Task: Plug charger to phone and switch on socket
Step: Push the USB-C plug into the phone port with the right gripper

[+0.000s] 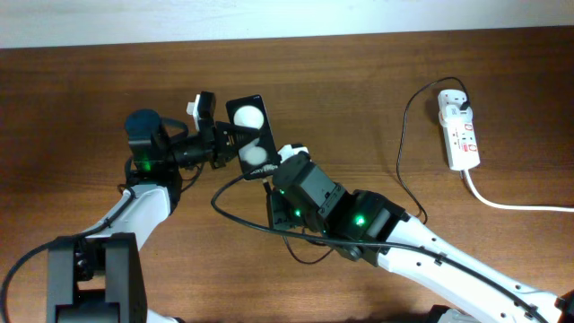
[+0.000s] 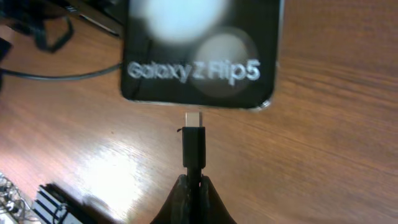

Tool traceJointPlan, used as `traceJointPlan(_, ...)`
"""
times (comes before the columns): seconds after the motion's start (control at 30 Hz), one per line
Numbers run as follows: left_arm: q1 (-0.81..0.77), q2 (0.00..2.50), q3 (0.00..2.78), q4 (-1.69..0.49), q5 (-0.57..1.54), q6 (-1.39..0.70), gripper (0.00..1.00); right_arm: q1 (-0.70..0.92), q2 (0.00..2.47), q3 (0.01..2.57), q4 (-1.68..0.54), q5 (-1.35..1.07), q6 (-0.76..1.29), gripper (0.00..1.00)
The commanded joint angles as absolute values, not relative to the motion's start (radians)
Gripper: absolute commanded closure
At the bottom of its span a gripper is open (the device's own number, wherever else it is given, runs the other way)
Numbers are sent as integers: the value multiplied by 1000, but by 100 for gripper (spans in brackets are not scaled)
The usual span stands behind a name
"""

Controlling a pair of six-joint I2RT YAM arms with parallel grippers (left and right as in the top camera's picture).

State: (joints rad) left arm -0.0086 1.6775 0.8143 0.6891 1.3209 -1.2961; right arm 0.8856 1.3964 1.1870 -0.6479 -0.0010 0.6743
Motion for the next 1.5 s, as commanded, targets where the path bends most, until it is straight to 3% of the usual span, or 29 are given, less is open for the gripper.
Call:
traceJointPlan(0.0, -6, 1677, 828, 695, 1350, -1331, 100, 889, 1392, 1184, -646, 13, 674, 96)
traceJointPlan(1.47, -6, 1678, 828, 695, 1354, -1295, 100, 890, 1364, 1184, -612, 12, 670, 96)
